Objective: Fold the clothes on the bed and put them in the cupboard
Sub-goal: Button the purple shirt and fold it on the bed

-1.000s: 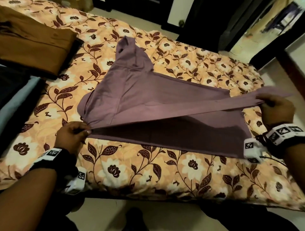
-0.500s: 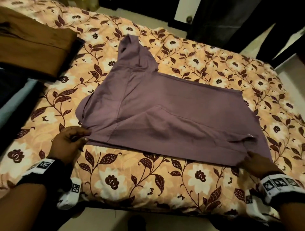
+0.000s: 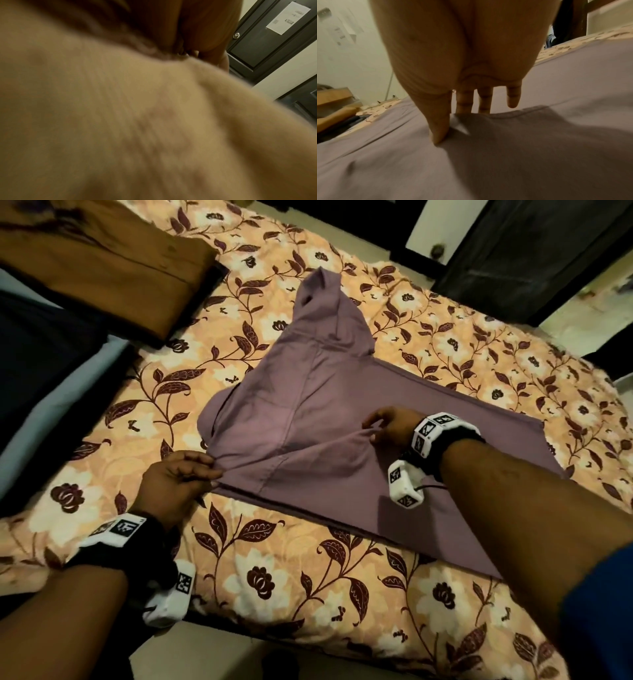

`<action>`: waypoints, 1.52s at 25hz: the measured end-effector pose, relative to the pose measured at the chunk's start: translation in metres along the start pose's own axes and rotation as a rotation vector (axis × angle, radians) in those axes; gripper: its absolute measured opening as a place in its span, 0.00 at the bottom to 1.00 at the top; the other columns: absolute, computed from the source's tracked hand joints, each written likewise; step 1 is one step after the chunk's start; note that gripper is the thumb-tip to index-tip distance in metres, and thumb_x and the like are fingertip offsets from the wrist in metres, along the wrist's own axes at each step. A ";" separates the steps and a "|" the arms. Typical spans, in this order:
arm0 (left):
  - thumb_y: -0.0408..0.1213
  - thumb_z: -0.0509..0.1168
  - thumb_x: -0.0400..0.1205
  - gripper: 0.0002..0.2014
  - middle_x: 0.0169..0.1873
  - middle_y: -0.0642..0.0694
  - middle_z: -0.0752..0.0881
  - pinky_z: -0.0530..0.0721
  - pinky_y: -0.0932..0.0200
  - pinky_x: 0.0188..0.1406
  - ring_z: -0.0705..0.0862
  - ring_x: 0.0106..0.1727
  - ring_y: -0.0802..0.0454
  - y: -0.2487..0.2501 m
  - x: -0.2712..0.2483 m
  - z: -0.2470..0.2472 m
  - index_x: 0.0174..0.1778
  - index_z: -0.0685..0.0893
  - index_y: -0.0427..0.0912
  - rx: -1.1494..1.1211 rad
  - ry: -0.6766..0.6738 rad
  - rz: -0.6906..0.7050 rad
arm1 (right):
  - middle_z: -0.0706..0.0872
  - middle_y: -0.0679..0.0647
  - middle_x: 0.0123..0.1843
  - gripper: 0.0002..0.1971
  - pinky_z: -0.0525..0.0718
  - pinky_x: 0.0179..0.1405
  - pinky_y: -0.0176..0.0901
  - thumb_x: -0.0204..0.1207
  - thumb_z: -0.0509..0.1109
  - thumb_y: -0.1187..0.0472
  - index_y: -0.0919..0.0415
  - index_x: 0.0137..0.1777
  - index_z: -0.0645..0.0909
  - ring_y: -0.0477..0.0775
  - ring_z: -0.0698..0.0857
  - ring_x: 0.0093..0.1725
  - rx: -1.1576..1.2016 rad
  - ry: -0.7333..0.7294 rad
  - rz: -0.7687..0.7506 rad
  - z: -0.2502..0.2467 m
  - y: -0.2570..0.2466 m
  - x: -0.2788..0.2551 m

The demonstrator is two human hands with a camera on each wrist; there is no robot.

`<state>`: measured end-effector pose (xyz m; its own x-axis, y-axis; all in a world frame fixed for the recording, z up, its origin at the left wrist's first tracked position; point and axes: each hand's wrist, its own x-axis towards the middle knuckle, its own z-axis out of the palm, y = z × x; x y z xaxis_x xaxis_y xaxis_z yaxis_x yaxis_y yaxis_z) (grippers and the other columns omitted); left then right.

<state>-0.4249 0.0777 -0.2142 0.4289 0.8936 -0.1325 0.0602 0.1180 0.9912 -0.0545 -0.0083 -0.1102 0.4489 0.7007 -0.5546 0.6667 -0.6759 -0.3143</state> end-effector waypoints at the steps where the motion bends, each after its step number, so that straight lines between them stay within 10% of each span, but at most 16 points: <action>1: 0.11 0.72 0.65 0.28 0.46 0.47 0.84 0.87 0.68 0.37 0.86 0.46 0.55 0.001 -0.001 -0.001 0.29 0.92 0.57 -0.015 0.004 -0.014 | 0.85 0.59 0.59 0.17 0.75 0.40 0.34 0.74 0.75 0.64 0.54 0.63 0.83 0.51 0.81 0.48 0.004 0.013 -0.005 -0.002 -0.005 0.004; 9: 0.11 0.68 0.72 0.19 0.45 0.49 0.84 0.84 0.71 0.39 0.86 0.42 0.62 0.014 -0.003 -0.005 0.41 0.90 0.41 0.002 -0.064 -0.004 | 0.76 0.54 0.66 0.21 0.68 0.63 0.36 0.76 0.74 0.60 0.56 0.70 0.78 0.49 0.75 0.65 0.284 0.424 -0.056 0.039 0.049 -0.067; 13: 0.17 0.72 0.72 0.23 0.49 0.52 0.86 0.84 0.54 0.46 0.86 0.49 0.48 0.003 -0.004 -0.011 0.41 0.93 0.56 0.120 -0.023 0.021 | 0.84 0.66 0.59 0.18 0.78 0.63 0.52 0.71 0.74 0.58 0.59 0.60 0.83 0.67 0.82 0.60 0.283 0.657 0.376 0.082 0.187 -0.159; 16: 0.21 0.73 0.74 0.17 0.51 0.46 0.87 0.85 0.62 0.33 0.85 0.45 0.47 0.002 -0.008 -0.004 0.42 0.91 0.52 0.152 0.035 -0.002 | 0.82 0.72 0.62 0.25 0.78 0.66 0.62 0.70 0.73 0.55 0.64 0.66 0.79 0.73 0.81 0.61 0.406 0.666 0.747 0.094 0.262 -0.202; 20: 0.24 0.75 0.74 0.14 0.39 0.43 0.88 0.80 0.68 0.24 0.81 0.27 0.60 0.007 -0.010 0.000 0.41 0.91 0.51 0.182 0.071 -0.046 | 0.83 0.71 0.49 0.27 0.84 0.32 0.52 0.74 0.72 0.57 0.62 0.73 0.72 0.63 0.83 0.35 0.814 0.715 0.838 0.081 0.288 -0.214; 24: 0.25 0.75 0.73 0.13 0.33 0.49 0.88 0.79 0.64 0.27 0.81 0.27 0.58 0.008 -0.010 -0.003 0.38 0.91 0.51 0.201 0.088 -0.073 | 0.84 0.69 0.41 0.31 0.82 0.27 0.48 0.75 0.73 0.65 0.59 0.77 0.66 0.59 0.81 0.20 1.021 0.795 0.854 0.070 0.300 -0.202; 29: 0.23 0.74 0.74 0.13 0.36 0.46 0.88 0.82 0.67 0.26 0.81 0.27 0.59 0.008 -0.009 -0.002 0.42 0.90 0.49 0.220 0.076 -0.040 | 0.79 0.65 0.57 0.31 0.83 0.53 0.60 0.78 0.59 0.74 0.47 0.76 0.63 0.60 0.83 0.41 1.280 0.973 0.684 0.042 0.292 -0.189; 34: 0.23 0.74 0.74 0.11 0.41 0.42 0.87 0.81 0.70 0.26 0.82 0.28 0.61 0.007 -0.009 -0.003 0.46 0.90 0.42 0.267 0.043 -0.030 | 0.75 0.67 0.70 0.29 0.83 0.38 0.54 0.76 0.65 0.73 0.53 0.75 0.66 0.72 0.81 0.59 1.190 0.973 0.802 0.067 0.299 -0.190; 38: 0.15 0.69 0.74 0.19 0.48 0.48 0.85 0.85 0.67 0.40 0.84 0.47 0.54 0.007 -0.009 -0.006 0.43 0.90 0.48 0.388 -0.025 0.050 | 0.72 0.68 0.75 0.28 0.80 0.41 0.47 0.76 0.68 0.75 0.60 0.74 0.67 0.69 0.79 0.63 1.036 0.913 0.772 0.079 0.307 -0.190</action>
<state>-0.4339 0.0726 -0.2062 0.4618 0.8825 -0.0892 0.3731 -0.1020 0.9222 0.0178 -0.3674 -0.1625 0.9208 -0.2339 -0.3122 -0.3896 -0.5090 -0.7676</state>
